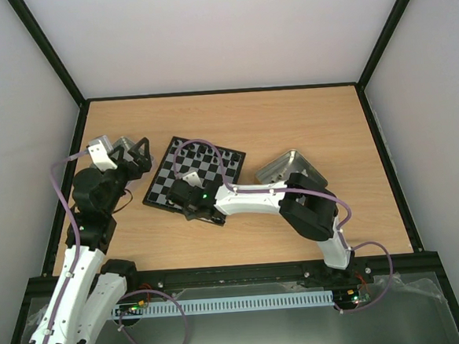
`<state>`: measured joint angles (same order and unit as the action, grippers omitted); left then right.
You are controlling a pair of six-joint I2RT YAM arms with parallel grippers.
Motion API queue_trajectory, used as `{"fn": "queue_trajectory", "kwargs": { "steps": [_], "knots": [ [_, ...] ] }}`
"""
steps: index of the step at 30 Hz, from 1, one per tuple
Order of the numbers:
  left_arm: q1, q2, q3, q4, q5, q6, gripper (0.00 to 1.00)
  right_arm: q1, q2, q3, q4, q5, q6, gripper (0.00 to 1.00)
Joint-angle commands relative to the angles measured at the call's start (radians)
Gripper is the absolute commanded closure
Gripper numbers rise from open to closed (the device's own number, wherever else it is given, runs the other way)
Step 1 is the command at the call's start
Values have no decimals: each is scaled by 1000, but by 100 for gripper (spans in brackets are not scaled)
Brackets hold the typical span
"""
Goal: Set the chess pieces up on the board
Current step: Place the chess piece on the chessboard, then pick up the chess piece from the storage box.
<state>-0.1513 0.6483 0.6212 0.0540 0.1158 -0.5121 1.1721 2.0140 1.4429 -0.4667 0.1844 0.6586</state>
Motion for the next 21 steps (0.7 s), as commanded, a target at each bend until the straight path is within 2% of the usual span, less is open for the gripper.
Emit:
{"fn": "queue_trajectory", "kwargs": {
  "steps": [1,10,17,21],
  "knots": [
    [6,-4,0,19,7,11,1,8,-23,30,-35,46,2,79],
    [6,-4,-25,58,-33,-40,1,-5,-124,30,-52,98,34,71],
    [6,-5,-51,81,-121,-80,1,-161,-349,-135,-27,192,101,68],
    [6,-8,-39,52,-153,-65,1,-308,-479,-271,-20,199,131,66]
  ]
}}
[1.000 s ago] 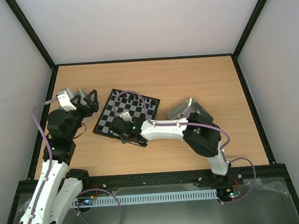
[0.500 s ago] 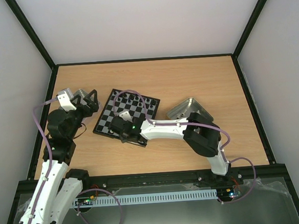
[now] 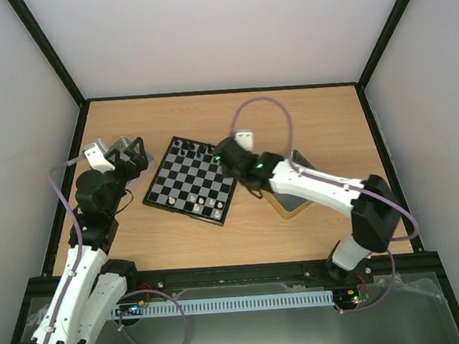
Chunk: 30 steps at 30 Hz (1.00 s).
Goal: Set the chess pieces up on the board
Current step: Pick up the chess piece from the storage box.
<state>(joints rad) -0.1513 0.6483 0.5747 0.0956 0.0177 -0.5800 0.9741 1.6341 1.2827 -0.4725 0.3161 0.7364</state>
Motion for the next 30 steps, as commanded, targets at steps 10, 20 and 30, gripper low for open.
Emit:
{"fn": "queue_trajectory", "kwargs": {
  "steps": [10,20,30],
  "knots": [
    [7,4,29,1,49,97,1,-461,-261,-423,41,-134,58,64],
    [7,16,40,3,148,182,1,-557,-97,-424,172,-286,11,65],
    [7,15,38,-3,149,229,1,-557,14,-381,178,-267,17,68]
  ]
}}
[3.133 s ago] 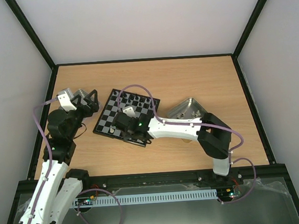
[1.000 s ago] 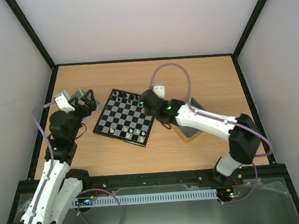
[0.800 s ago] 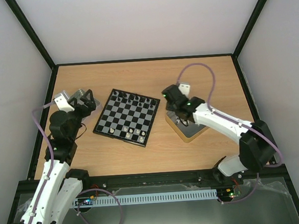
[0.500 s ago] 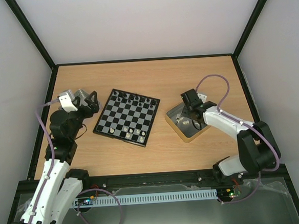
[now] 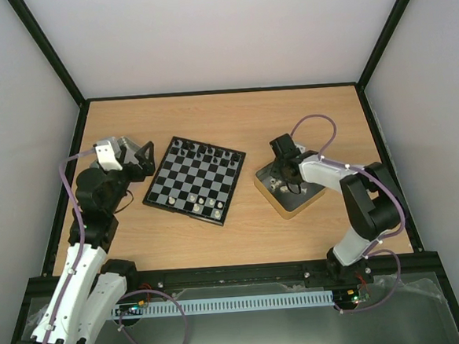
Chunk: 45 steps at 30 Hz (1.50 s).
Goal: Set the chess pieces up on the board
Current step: Pick up the chess piece from the storage box, then place the chess piece on the chessboard.
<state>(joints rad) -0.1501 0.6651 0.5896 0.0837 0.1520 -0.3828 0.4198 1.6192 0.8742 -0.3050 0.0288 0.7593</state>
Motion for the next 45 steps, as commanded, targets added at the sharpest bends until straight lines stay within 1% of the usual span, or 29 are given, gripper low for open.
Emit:
{"fn": "queue_trajectory", "kwargs": {
  "steps": [1,8,14,18,21,25,28,32,36,41,45],
  "knots": [
    [6,-1,21,11,14,30,1,-3,34,28,11,22,-7,69],
    [7,-1,21,6,-34,11,1,-2,61,25,4,59,-9,74],
    [7,-6,15,18,-62,-44,1,-3,56,5,17,68,-17,84],
    [8,-4,18,26,8,-36,0,-3,48,-11,42,72,-37,90],
    [7,-2,20,28,59,-4,1,-3,18,-32,66,81,-62,92],
    [7,10,9,46,108,-8,1,-2,-83,-65,106,75,-101,92],
    [7,51,14,55,196,-18,1,-2,-175,-80,125,46,-152,92],
    [6,142,77,36,375,-50,1,-2,-295,-105,184,-68,-221,92],
    [-3,245,131,20,540,-103,1,0,-399,-130,270,-299,-277,92],
    [-56,334,164,32,600,-220,1,17,-461,-167,385,-574,-316,92],
    [-132,398,182,76,650,-331,3,58,-482,-181,486,-761,-309,92]
  ]
}}
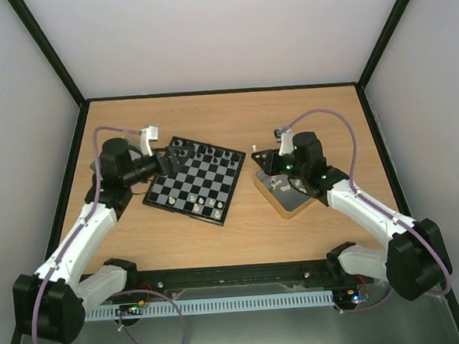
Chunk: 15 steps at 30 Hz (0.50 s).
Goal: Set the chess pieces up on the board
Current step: Place the chess piece on the chessboard.
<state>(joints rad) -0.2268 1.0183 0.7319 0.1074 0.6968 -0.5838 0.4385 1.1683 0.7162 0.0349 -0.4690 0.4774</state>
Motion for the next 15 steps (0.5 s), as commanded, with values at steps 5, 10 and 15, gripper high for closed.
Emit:
{"fn": "queue_trajectory", "kwargs": {
  "steps": [5,10,15],
  "knots": [
    [-147,145,86,95,174,-241,12,114,-21,-4,183,-426,-48,92],
    [-203,219,111,114,222,-295,27,146,-10,13,185,-529,-78,91],
    [-214,247,112,119,263,-319,41,156,5,28,182,-551,-87,91]
  ]
}}
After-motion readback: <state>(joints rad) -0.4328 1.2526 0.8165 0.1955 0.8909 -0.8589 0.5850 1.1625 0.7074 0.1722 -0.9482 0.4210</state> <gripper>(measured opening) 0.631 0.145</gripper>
